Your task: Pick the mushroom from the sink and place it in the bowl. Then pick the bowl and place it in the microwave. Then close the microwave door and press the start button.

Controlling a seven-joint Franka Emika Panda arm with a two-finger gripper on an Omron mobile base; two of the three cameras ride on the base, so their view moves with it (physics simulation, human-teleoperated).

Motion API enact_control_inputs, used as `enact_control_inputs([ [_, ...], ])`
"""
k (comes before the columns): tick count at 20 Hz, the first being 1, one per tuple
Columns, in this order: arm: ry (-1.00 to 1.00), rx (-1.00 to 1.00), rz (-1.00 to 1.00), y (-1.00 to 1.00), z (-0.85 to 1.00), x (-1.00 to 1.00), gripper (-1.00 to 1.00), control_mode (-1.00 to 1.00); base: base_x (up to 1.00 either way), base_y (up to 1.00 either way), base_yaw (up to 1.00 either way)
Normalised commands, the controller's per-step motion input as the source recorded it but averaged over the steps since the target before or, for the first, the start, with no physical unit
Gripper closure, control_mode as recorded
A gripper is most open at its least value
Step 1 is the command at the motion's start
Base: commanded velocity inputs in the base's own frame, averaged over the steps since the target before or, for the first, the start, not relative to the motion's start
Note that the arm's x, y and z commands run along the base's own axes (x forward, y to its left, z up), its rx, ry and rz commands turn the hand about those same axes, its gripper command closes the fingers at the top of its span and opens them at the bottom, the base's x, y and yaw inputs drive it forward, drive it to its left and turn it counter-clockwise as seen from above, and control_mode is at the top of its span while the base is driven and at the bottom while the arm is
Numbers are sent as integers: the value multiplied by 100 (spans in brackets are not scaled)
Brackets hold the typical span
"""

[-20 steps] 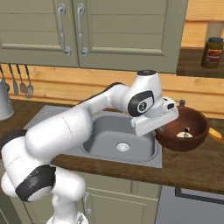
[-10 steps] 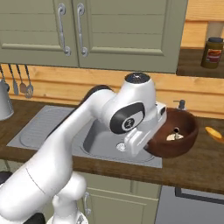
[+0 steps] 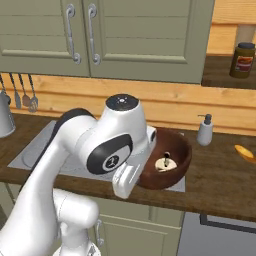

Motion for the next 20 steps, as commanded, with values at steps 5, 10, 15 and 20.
enact_control_inputs([
  [5, -8, -4, 0, 55, 30, -16, 100, -100, 0, 0, 0],
  [10, -14, -1, 3, 60, 58, -22, 100, -100, 0, 0, 0],
  [15, 1, 0, 12, 88, 67, -6, 100, -100, 0, 0, 0],
  [20, 12, 0, 20, 83, 23, 0, 100, -100, 0, 0, 0],
])
